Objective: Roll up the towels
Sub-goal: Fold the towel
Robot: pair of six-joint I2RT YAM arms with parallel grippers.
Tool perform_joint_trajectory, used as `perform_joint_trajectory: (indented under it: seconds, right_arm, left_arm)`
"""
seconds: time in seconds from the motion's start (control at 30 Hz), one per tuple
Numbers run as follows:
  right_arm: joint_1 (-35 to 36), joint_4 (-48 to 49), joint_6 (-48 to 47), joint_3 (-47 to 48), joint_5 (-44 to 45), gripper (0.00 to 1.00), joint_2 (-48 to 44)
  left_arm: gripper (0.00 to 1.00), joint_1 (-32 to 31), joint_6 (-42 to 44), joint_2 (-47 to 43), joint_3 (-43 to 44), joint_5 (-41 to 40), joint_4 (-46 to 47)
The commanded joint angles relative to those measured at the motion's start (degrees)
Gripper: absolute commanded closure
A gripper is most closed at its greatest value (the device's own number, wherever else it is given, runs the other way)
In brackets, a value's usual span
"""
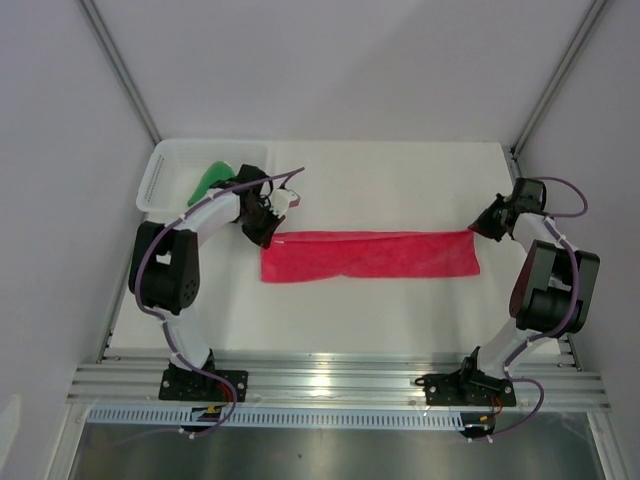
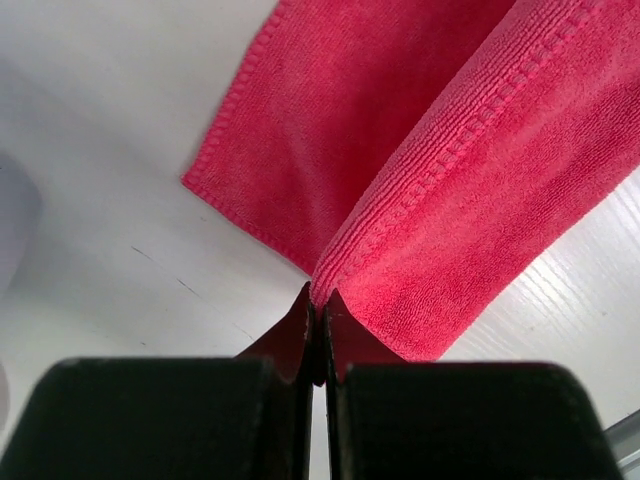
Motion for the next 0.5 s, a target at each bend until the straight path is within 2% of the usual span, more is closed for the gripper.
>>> perform_joint_trajectory:
  seconds: [0.0,0.43,0.47]
  right_arm:
    - [0.8,1.5,-1.0,4.2,0.8,1.0,2.0]
    - [2.0,0.0,-1.6,6.8,2.6,1.0,6.8]
    - [2.0,0.1,-1.5,6.9,2.4,0.95,7.1]
  left_arm:
    - [0.99,0.5,-1.8,0.9,3.1,-2.3,0.7]
    - [0.89,0.5,-3.0,6.3,6.1,-4.6,0.8]
    - [0.85,0.5,-3.0,6.3,6.2,-4.8,1.2]
